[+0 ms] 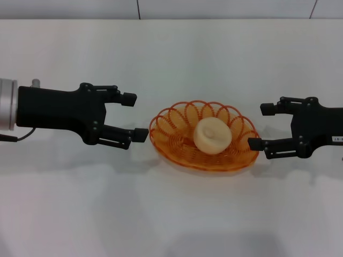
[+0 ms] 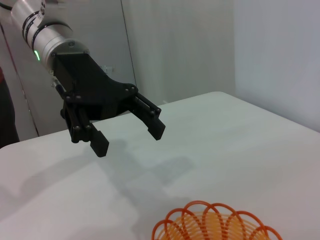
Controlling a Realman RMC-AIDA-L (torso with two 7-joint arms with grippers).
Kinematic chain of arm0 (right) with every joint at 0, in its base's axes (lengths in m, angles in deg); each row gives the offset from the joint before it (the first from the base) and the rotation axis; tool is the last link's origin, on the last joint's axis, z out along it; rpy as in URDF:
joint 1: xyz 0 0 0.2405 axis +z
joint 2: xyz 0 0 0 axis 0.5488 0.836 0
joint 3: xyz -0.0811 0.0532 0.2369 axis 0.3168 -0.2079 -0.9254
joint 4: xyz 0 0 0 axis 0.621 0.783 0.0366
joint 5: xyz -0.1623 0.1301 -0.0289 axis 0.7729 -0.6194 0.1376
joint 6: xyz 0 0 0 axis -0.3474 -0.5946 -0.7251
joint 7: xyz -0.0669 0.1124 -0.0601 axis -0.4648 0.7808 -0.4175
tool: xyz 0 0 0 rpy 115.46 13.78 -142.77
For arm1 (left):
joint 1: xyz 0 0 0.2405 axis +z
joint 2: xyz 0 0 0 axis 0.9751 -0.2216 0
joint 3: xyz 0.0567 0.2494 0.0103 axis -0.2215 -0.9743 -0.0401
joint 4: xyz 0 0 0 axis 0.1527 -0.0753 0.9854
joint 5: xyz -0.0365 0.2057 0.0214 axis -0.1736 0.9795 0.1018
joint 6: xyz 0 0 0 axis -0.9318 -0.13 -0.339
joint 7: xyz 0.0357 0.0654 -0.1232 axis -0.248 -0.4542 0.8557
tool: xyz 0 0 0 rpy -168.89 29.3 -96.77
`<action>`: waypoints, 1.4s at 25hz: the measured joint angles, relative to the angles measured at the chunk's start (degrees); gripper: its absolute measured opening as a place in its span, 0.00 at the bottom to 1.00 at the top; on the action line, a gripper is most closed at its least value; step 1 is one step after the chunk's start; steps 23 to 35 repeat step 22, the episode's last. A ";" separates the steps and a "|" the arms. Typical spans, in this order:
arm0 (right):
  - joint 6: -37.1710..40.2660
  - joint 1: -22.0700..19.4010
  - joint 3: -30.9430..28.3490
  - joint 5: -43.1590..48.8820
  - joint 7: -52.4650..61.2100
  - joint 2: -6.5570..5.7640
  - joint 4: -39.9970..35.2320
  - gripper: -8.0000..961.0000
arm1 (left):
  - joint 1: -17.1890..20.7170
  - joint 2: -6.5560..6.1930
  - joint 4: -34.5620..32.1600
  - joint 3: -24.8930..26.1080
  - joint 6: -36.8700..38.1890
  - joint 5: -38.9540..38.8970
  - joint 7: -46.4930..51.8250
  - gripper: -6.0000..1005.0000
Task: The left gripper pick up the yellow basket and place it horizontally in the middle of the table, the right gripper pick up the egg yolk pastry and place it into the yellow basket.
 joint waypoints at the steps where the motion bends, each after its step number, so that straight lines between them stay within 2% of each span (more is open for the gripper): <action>1: 0.01 0.00 0.00 0.00 0.00 0.00 0.00 0.90 | 0.00 0.02 0.00 -0.01 0.03 0.00 0.00 0.88; 35: 0.47 0.81 0.46 0.17 -0.12 0.00 0.42 0.90 | 0.79 -0.27 1.66 0.23 -0.15 -0.04 0.02 0.88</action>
